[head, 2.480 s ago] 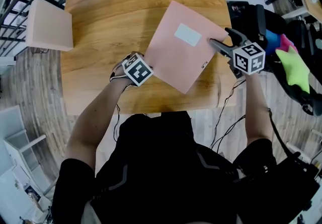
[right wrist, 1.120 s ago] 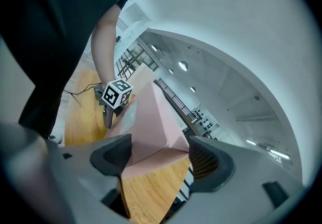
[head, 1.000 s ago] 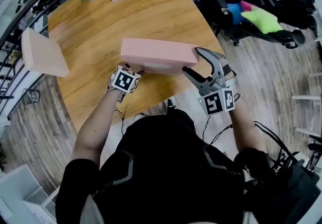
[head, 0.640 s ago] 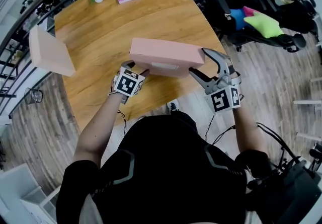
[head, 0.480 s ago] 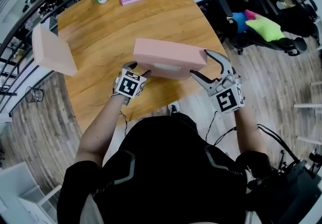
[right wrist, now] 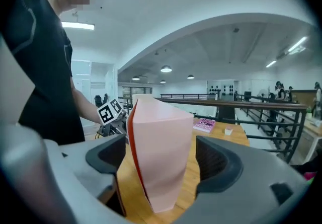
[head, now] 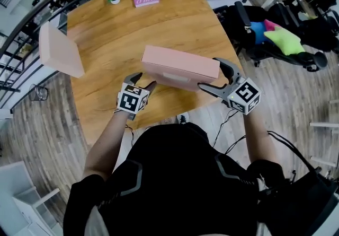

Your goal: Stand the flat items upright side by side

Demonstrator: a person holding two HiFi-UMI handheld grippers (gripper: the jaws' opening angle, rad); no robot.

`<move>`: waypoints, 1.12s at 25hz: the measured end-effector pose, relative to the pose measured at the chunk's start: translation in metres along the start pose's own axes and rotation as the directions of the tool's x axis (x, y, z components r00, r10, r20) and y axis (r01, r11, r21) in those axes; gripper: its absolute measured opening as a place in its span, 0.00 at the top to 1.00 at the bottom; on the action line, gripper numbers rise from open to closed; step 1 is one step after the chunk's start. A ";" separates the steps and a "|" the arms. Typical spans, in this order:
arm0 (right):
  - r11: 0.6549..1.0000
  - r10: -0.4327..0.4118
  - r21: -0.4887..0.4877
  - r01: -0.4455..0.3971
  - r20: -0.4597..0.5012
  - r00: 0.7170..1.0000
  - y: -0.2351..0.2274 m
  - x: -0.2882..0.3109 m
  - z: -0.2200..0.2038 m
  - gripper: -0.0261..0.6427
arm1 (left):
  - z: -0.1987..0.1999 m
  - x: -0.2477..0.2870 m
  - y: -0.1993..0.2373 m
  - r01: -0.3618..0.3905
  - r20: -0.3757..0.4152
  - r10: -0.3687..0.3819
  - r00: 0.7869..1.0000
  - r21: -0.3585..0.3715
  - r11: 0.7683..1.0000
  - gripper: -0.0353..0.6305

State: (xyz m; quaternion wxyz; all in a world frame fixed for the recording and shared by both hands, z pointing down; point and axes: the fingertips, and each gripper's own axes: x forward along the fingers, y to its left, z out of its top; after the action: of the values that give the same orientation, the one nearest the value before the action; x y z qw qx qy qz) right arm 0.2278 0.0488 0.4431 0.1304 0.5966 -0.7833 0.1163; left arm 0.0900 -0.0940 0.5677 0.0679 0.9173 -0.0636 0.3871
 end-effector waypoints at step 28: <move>0.992 0.111 -0.064 -0.104 0.105 0.988 -0.002 0.136 0.039 0.50 | -0.001 -0.169 0.068 -0.423 0.228 0.554 0.801 -0.441 0.792 0.56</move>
State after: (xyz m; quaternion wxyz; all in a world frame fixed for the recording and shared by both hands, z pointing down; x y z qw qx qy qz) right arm 0.1927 -0.0874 0.4530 0.0986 0.5549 -0.8233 0.0676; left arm -0.0393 -0.1498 0.4522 0.1223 0.8918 -0.3845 0.2049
